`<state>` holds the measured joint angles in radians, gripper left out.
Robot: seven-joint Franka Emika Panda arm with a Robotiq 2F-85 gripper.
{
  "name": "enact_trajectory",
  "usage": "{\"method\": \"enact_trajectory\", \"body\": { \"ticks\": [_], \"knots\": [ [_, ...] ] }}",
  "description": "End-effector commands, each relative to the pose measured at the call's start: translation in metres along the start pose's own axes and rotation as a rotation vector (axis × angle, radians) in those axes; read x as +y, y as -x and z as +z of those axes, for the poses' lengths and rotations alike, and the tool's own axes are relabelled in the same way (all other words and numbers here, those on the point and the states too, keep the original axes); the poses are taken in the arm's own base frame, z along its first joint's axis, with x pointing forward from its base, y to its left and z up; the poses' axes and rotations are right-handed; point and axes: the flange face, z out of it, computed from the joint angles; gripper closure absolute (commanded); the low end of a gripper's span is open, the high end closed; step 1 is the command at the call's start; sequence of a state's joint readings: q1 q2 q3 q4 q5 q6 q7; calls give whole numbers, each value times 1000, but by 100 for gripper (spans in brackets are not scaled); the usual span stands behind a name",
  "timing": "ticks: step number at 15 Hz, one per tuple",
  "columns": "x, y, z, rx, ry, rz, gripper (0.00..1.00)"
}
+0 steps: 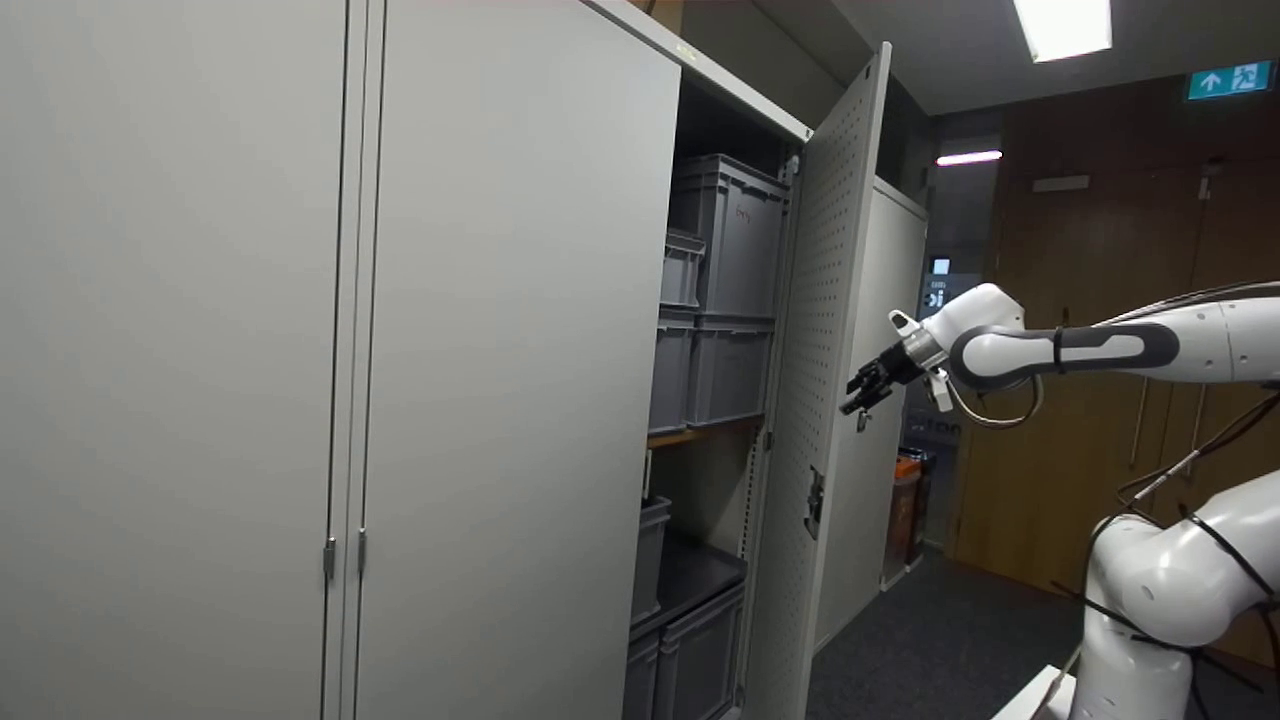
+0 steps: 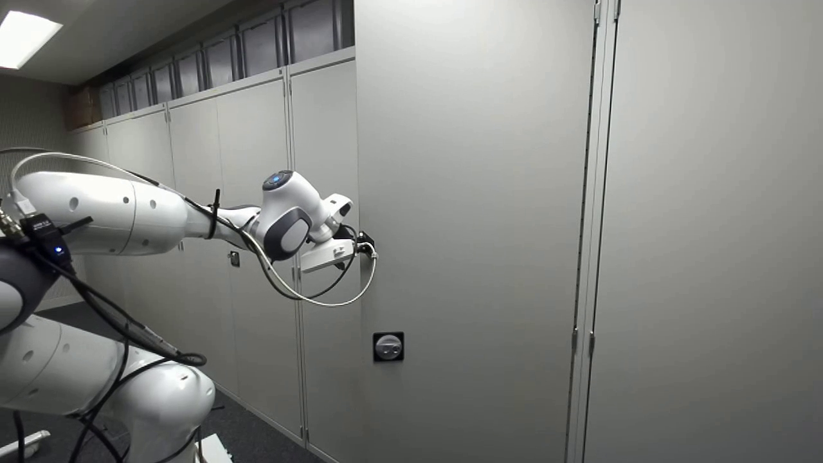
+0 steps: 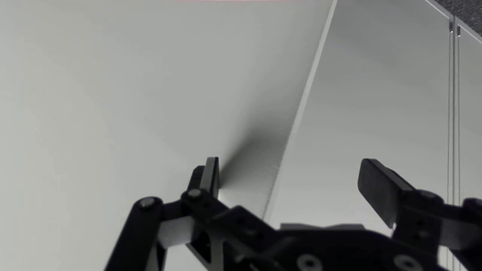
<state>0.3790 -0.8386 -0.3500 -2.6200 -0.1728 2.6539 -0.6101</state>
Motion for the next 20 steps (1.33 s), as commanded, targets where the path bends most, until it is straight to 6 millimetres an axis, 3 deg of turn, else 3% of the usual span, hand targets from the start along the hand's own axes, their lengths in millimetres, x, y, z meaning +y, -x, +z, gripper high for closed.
{"method": "enact_trajectory", "body": {
  "ticks": [1,20],
  "knots": [
    [7,-23,5,30,-8,-39,0],
    [15,-77,34,30,-59,-83,0]
  ]
}}
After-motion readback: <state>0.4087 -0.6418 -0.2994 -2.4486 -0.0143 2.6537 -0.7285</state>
